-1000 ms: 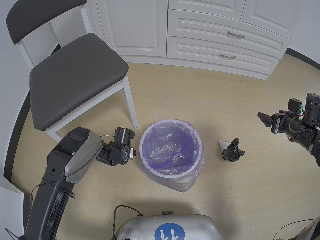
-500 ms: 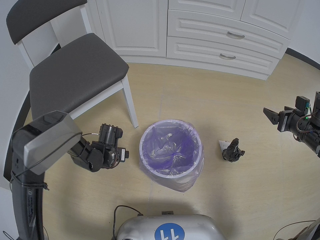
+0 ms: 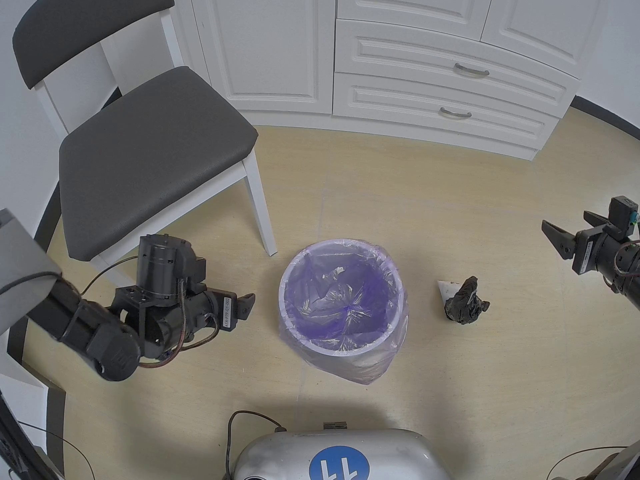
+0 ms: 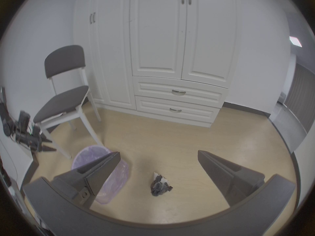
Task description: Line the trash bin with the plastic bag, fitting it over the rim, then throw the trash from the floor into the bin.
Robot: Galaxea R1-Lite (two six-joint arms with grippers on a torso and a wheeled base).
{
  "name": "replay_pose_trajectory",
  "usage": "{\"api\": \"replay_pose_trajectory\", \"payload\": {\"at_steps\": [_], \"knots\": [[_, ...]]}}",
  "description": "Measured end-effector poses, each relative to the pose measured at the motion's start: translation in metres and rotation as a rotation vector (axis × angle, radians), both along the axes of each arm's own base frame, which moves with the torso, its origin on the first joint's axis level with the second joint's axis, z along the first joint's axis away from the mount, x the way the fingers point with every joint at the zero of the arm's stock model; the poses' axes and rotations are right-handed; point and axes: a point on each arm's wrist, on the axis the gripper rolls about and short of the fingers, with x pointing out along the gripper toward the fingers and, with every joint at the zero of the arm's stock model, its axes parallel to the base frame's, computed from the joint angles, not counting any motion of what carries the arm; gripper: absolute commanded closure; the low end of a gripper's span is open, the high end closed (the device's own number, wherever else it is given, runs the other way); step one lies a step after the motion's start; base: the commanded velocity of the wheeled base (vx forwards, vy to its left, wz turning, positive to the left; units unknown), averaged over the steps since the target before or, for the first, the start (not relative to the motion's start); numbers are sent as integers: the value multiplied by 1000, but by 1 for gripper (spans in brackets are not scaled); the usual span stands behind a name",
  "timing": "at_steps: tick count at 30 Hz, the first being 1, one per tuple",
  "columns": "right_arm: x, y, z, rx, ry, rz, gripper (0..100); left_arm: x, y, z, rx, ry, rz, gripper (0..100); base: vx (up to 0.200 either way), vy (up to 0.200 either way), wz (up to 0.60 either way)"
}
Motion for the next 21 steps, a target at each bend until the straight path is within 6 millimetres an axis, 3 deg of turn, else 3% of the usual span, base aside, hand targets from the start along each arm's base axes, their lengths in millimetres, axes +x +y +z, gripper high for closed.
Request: {"api": "replay_pose_trajectory", "payload": {"at_steps": [8, 21], "knots": [[-22, -2, -11, -162, 35, 16, 0, -40, 11, 17, -108, -111, -60, 0, 0, 0, 0], [-40, -3, -32, -276, 106, 41, 0, -86, 33, 24, -213, -257, -55, 0, 0, 0, 0]]}}
